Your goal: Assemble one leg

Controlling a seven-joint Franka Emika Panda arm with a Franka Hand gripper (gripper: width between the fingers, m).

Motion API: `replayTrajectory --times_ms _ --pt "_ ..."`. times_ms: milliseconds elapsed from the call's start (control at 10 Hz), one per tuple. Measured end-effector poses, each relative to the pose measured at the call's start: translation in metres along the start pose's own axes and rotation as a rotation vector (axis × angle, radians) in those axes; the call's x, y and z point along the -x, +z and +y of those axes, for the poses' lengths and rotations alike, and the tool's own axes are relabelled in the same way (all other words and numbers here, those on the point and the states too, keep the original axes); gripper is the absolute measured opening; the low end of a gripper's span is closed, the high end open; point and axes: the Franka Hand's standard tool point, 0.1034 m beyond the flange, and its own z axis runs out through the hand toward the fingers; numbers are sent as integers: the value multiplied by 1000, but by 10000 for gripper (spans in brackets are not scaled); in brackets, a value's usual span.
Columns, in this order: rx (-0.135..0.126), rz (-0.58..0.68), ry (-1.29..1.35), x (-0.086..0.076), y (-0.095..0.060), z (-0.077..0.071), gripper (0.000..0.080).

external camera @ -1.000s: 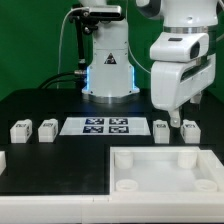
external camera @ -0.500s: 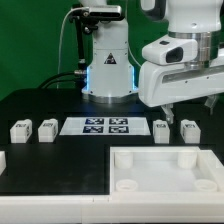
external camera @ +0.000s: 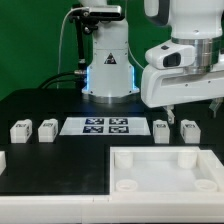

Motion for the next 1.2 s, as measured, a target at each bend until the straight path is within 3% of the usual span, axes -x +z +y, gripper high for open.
replayTrajectory --times_ms 200,400,700,1000,1200 --pt "9 -238 17 5 -2 -2 649" --pt "26 -483 48 17 7 -15 649" --pt "4 -695 54 14 15 -17 649" --pt "0 -680 59 11 18 -18 649" --pt "0 -698 76 20 36 -23 649"
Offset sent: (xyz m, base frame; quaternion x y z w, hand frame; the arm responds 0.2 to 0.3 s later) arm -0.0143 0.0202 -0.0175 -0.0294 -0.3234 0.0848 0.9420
